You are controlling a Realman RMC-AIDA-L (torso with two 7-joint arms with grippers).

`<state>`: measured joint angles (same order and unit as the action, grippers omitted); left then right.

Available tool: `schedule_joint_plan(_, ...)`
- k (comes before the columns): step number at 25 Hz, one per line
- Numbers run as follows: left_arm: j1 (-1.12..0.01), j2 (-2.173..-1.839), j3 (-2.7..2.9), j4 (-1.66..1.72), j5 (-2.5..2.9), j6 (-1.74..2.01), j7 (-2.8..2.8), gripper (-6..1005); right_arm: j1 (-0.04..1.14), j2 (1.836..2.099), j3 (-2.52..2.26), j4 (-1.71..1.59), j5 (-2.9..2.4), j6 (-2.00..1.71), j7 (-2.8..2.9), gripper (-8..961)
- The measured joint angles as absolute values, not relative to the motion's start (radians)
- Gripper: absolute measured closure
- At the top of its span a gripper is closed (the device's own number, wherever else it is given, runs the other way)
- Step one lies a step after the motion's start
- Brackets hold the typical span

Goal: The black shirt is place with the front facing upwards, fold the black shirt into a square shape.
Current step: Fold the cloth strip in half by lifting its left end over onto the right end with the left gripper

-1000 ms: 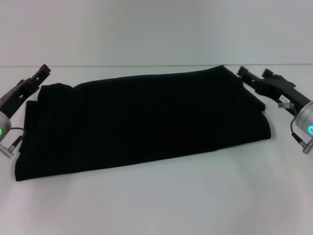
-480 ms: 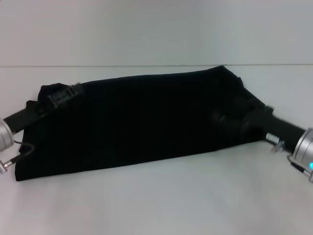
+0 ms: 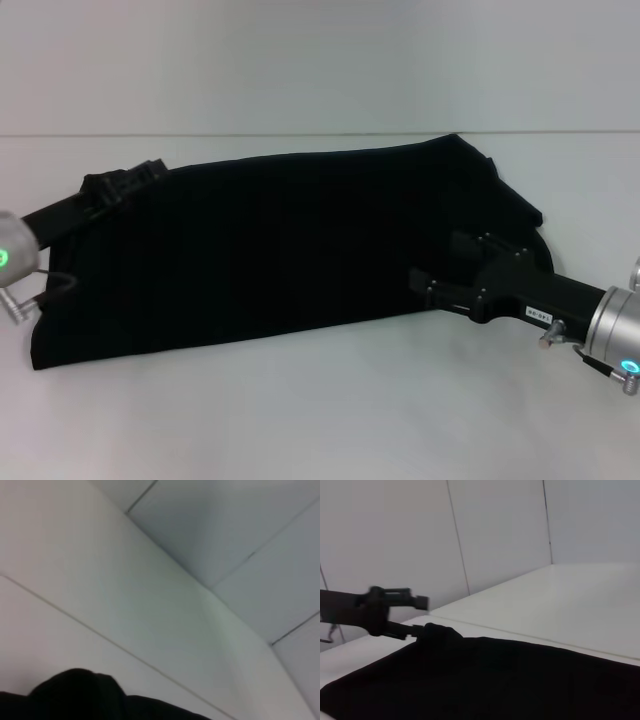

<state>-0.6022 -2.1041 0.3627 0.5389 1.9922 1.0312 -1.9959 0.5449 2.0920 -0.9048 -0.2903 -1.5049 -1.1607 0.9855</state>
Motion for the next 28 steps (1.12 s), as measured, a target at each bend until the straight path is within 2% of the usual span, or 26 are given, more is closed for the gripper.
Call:
schedule_joint_plan(6, -0.655, -2.107, 0.362, 0.490, 1.991, 0.960, -1.939, 49, 0.552, 2.095, -0.906, -0.283, -1.506, -1.153, 0.985, 11)
schedule_joint_plan(13, -0.664, -2.149, 0.363, 0.488, 1.934, 0.713, -1.828, 49, 0.553, 2.096, -0.906, -0.273, -1.506, -1.152, 0.985, 11)
schedule_joint_plan(16, -0.661, -2.157, 0.364, 0.488, 1.904, 0.649, -1.797, 49, 0.552, 2.096, -0.907, -0.273, -1.506, -1.154, 0.985, 11)
schedule_joint_plan(24, -0.643, -2.154, 0.356, 0.498, 1.854, 0.658, -1.783, 49, 0.553, 2.095, -0.907, -0.273, -1.506, -1.149, 0.985, 9)
schedule_joint_plan(28, -0.606, -2.137, 0.362, 0.545, 1.871, 0.824, -1.857, 49, 0.547, 2.092, -0.925, -0.279, -1.507, -1.161, 0.985, 10)
